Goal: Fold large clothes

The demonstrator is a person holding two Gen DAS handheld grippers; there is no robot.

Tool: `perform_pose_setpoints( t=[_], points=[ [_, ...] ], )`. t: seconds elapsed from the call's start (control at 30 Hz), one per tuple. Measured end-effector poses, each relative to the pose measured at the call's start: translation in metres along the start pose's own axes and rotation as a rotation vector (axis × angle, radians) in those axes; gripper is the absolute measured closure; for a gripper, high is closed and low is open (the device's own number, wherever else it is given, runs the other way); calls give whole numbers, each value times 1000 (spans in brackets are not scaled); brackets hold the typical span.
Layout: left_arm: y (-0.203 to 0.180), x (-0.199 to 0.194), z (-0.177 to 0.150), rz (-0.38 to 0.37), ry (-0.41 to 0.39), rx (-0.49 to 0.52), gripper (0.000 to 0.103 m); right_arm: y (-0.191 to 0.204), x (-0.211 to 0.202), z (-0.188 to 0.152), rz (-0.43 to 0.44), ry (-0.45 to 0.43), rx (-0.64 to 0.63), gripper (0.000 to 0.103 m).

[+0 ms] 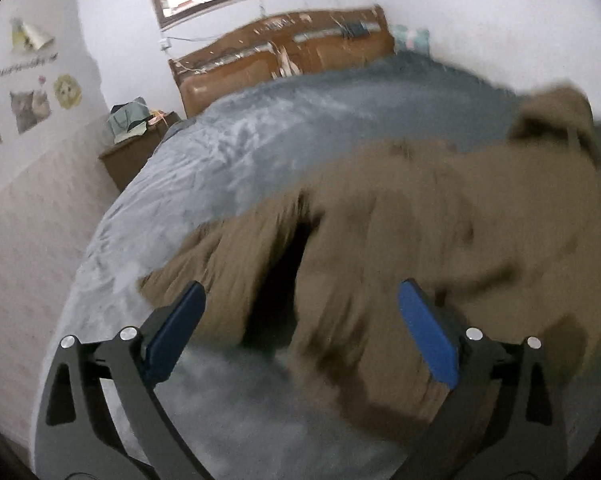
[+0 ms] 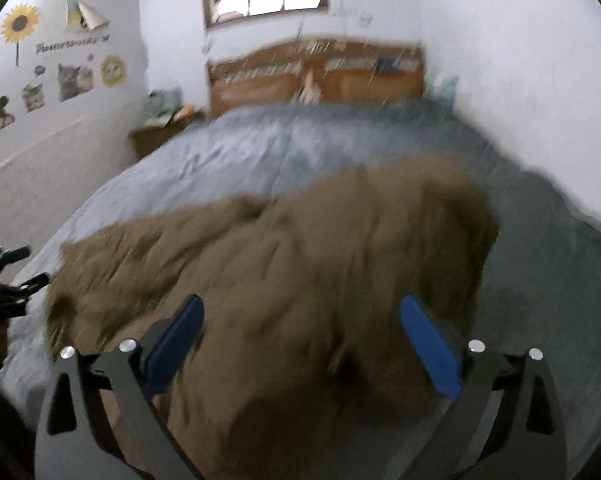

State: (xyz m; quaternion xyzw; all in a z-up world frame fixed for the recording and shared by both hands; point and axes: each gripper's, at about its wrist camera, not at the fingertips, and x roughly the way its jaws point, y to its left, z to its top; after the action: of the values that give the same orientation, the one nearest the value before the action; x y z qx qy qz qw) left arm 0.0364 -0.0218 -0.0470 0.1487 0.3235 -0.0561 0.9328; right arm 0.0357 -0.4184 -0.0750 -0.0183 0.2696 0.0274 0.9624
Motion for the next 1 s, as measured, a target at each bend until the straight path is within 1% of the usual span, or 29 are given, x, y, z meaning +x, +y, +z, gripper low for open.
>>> perform_pose_setpoints(
  t=[0.07,0.1,0.13,0.2,0.27,0.33,0.37,0.4,0.43,0.47,0.5,0.53,0.57,0.6,0.63,0.67,0.7,0.77,0.83,0.87,0.9,0.93,0.97,1.0],
  points=[
    [0,-5,-12,-28,48,36,6,-1,-3,-12,52,64,38,4],
    [-5,-5,-19,-55,69,64,6,-1,-2,-15,82,105,61,4],
    [-10,-4,-25,-65,77,89,5,0,-1,-19,109,155,95,4],
    [-17,0,-30,-100,105,103,3,6,-2,-32,143,237,135,4],
    [-24,12,-32,-132,140,95,3,16,2,-45,134,288,123,4],
    [-30,21,-32,-118,158,106,3,31,15,-61,104,345,57,4],
    [-34,31,-32,-96,180,118,3,35,20,-66,87,367,33,5],
    [-41,41,-28,-82,197,115,3,40,25,-72,66,391,11,10],
    [-46,48,-27,-82,213,103,3,45,35,-79,49,427,-24,30],
    [-49,57,-27,-87,232,88,3,47,37,-81,54,453,-36,42],
    [-50,63,-26,-90,241,77,4,52,40,-83,56,468,-54,57],
    [-52,70,-24,-108,252,62,17,57,44,-84,59,477,-78,68],
    [-54,78,-23,-152,268,49,28,60,47,-84,65,482,-87,74],
    [-53,81,-24,-178,274,36,60,63,49,-83,72,482,-94,83],
    [-51,82,-20,-205,269,12,89,66,47,-80,75,464,-100,87],
    [-50,80,-15,-212,256,-1,94,68,43,-77,74,441,-100,89],
    [-45,75,-6,-220,227,-19,97,68,37,-70,77,405,-95,90],
    [-36,59,18,-222,143,-37,98,65,22,-51,78,317,-68,90],
    [-29,47,44,-196,65,-23,99,63,11,-29,69,227,-61,90],
    [-27,44,55,-188,39,-20,99,63,6,-12,53,170,-60,90],
    [-22,44,79,-184,3,-25,99,63,4,2,35,130,-58,90],
    [-20,47,93,-182,-10,-29,99,62,5,21,19,87,-52,90],
    [-18,50,105,-177,-18,-29,99,61,10,33,13,66,-44,90],
    [-16,60,123,-163,-30,-26,99,59,18,45,8,55,-31,90]
  ],
)
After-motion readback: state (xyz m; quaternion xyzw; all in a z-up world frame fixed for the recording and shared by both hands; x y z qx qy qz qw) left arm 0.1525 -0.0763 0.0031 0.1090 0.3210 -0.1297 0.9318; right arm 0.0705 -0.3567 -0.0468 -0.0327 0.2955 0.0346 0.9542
